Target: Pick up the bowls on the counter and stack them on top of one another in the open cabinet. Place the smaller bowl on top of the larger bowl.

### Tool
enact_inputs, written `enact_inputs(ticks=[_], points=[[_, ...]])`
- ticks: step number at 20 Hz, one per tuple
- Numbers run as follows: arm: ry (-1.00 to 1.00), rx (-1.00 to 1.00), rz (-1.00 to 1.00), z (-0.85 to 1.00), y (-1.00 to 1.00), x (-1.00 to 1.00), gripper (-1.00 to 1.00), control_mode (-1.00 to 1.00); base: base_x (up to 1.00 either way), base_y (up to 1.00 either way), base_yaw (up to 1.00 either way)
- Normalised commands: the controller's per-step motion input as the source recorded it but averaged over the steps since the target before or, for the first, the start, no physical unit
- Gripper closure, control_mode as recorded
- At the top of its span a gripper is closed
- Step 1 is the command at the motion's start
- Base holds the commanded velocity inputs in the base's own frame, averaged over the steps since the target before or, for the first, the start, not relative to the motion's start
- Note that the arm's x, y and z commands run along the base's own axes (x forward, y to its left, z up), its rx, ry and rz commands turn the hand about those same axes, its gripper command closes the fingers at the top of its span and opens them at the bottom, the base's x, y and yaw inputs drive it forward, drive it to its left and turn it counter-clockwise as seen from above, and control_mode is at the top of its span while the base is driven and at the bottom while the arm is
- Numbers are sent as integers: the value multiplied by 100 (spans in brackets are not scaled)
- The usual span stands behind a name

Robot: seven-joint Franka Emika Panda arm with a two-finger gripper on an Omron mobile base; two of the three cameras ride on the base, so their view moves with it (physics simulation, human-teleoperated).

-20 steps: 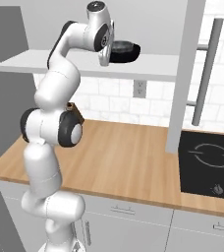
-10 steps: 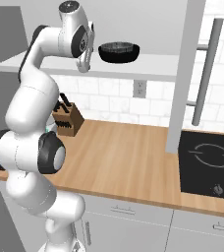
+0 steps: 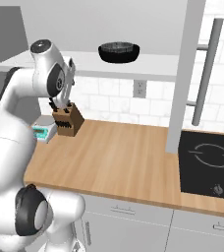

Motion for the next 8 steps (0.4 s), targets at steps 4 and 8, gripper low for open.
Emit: enact_inputs(ticks=[4, 8], points=[[23, 0, 0, -100, 1, -96, -100, -100, 0, 0, 0], [14, 1, 0, -97, 0, -64, -100, -100, 0, 0, 0]])
